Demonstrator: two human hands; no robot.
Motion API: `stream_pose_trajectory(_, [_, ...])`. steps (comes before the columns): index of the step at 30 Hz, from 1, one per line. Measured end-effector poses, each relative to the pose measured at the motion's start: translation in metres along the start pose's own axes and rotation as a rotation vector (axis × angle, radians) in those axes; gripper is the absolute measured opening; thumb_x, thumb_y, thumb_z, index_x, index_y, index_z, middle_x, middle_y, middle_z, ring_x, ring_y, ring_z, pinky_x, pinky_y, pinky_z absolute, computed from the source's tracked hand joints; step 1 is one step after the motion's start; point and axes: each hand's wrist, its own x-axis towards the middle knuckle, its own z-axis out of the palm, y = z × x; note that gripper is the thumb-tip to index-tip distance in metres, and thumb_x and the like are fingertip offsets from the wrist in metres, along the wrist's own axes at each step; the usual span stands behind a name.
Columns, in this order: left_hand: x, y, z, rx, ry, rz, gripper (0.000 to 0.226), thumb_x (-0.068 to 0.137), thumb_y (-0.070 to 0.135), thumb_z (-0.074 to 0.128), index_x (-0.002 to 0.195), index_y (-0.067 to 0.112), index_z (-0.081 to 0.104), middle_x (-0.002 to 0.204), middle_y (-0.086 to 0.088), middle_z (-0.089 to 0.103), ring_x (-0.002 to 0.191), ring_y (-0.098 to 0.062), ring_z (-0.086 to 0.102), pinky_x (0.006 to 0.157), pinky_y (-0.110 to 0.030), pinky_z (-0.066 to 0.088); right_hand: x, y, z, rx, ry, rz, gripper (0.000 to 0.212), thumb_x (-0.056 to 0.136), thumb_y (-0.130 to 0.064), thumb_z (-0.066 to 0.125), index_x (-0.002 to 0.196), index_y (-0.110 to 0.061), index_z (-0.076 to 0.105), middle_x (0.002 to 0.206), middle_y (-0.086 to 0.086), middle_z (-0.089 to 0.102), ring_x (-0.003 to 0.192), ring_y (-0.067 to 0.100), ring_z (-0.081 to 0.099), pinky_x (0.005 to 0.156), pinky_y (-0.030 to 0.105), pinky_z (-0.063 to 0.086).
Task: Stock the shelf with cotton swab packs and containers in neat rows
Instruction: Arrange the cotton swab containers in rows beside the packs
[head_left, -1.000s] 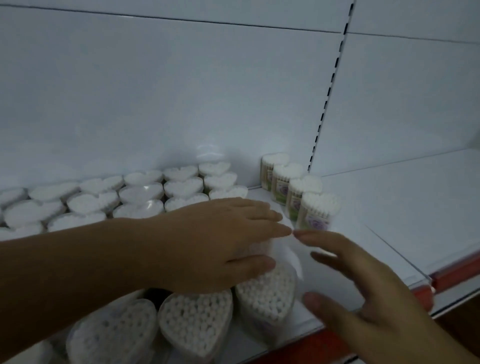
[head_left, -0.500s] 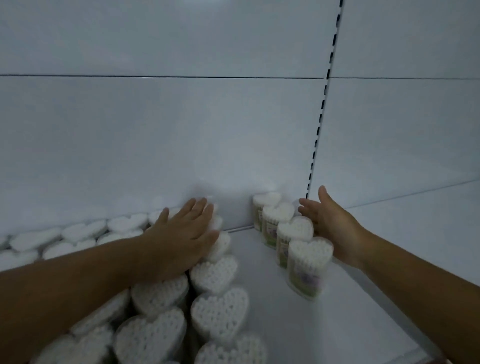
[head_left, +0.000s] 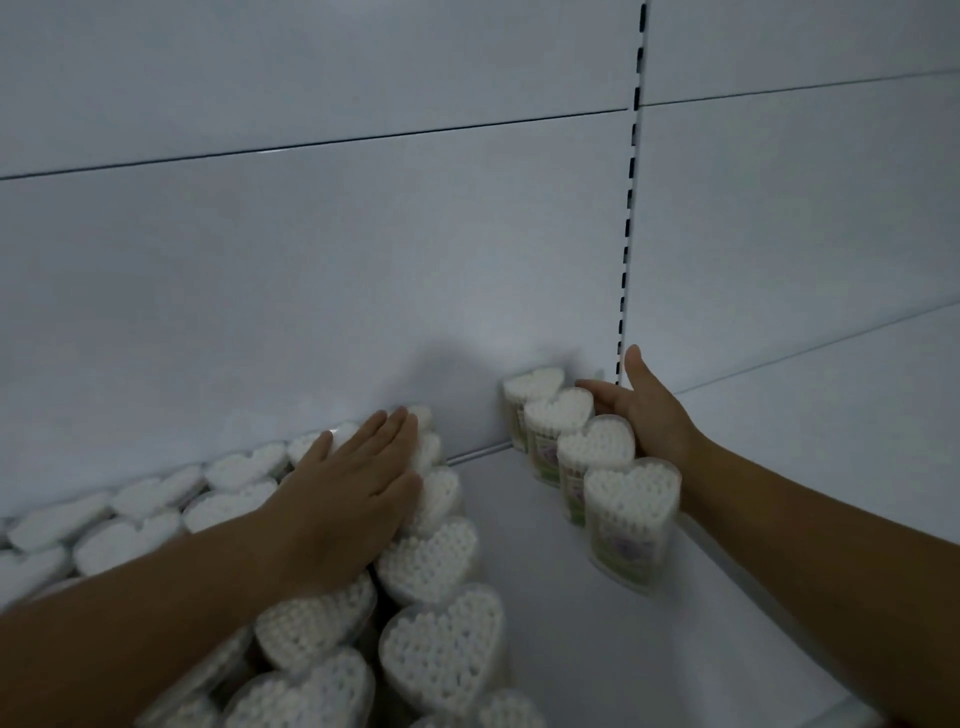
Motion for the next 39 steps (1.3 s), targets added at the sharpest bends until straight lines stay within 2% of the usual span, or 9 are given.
stream_pose_trajectory(4, [0.001,-0.005,0.003,0.032,-0.007,0.04,0.054,0.102,0.034,0.01,0.154,0.018,0.004,0.128,0.018,-0.042,0.108,0.002,-0.05,0.116,-0.04,-0.007,0.001,0.005,0.003,0.006,0.017,-0.015,0.071,0.094,-0.063,0.019,0.091,-0.009,0.064,0.069,0.008,0.073,0.057,0.02,0.07,0.048,0.026,0.055])
stream_pose_trajectory(7, [0.002,-0.003,0.003,-0.013,0.014,0.035,0.055,0.102,0.032,0.013,0.154,0.016,0.003,0.147,0.012,-0.028,0.117,0.001,-0.042,0.117,-0.044,-0.005,0.0,0.006,0.01,-0.004,0.059,-0.023,0.07,0.095,-0.062,0.023,0.085,-0.009,0.068,0.066,0.007,0.07,0.053,0.019,0.067,0.056,0.026,0.053])
stream_pose_trajectory(10, [0.001,0.003,-0.001,-0.093,0.008,0.001,0.056,0.103,0.032,0.015,0.153,0.018,-0.008,0.158,0.009,-0.018,0.136,0.001,-0.023,0.117,-0.041,-0.006,0.0,0.01,0.015,0.043,0.065,-0.027,0.076,0.095,-0.061,0.027,0.064,-0.01,0.074,0.062,0.008,0.069,0.05,0.019,0.066,0.055,0.025,0.052])
stream_pose_trajectory(12, [0.0,0.006,-0.005,-0.075,-0.02,-0.012,0.056,0.103,0.033,0.012,0.152,0.015,-0.009,0.16,0.003,-0.016,0.144,-0.006,-0.017,0.117,-0.043,-0.004,-0.003,0.013,0.02,0.057,0.061,-0.018,0.071,0.095,-0.06,0.027,0.073,-0.008,0.072,0.062,0.008,0.069,0.05,0.019,0.067,0.048,0.023,0.052])
stream_pose_trajectory(15, [-0.006,0.011,-0.011,0.023,-0.05,0.007,0.06,0.1,0.036,0.002,0.153,0.01,-0.006,0.16,-0.003,-0.017,0.146,-0.015,-0.017,0.117,-0.048,-0.001,-0.006,0.02,0.032,0.025,0.059,-0.003,0.064,0.096,-0.059,0.027,0.085,-0.008,0.065,0.064,0.007,0.07,0.053,0.019,0.067,0.051,0.022,0.052])
stream_pose_trajectory(20, [-0.012,0.013,-0.018,0.047,-0.072,0.044,0.055,0.104,0.027,0.015,0.152,0.007,-0.001,0.16,-0.005,-0.017,0.146,-0.017,-0.017,0.116,-0.05,0.0,-0.008,0.029,0.054,-0.03,0.054,0.015,0.061,0.095,-0.058,0.031,0.084,-0.01,0.066,0.064,0.007,0.069,0.053,0.019,0.066,0.053,0.026,0.052])
stream_pose_trajectory(32, [-0.01,0.011,-0.017,0.04,-0.024,0.048,0.053,0.104,0.025,0.017,0.152,0.006,0.007,0.161,-0.005,-0.013,0.147,-0.019,-0.013,0.117,-0.054,-0.001,-0.008,0.042,0.069,-0.042,0.055,-0.011,0.061,0.092,-0.062,0.038,0.083,-0.012,0.073,0.081,0.011,0.074,0.069,0.024,0.072,0.058,0.031,0.057])
stream_pose_trajectory(36, [-0.013,0.011,-0.018,0.124,-0.011,0.042,0.055,0.104,0.027,0.009,0.151,0.007,-0.011,0.16,-0.007,-0.018,0.146,-0.02,-0.019,0.113,-0.057,-0.008,-0.013,0.037,0.064,-0.066,0.063,-0.003,0.067,0.092,-0.064,0.033,0.111,-0.008,0.064,0.103,0.008,0.071,0.093,0.024,0.069,0.078,0.037,0.055])
stream_pose_trajectory(39, [-0.012,0.015,-0.027,-0.12,0.145,0.04,0.056,0.102,0.038,0.012,0.153,0.018,0.004,0.162,0.004,-0.005,0.145,-0.004,-0.012,0.116,-0.043,-0.014,-0.018,0.026,0.047,-0.245,0.095,-0.046,0.066,0.094,-0.063,0.028,0.129,-0.014,0.054,0.123,0.004,0.059,0.116,0.022,0.055,0.105,0.04,0.04])
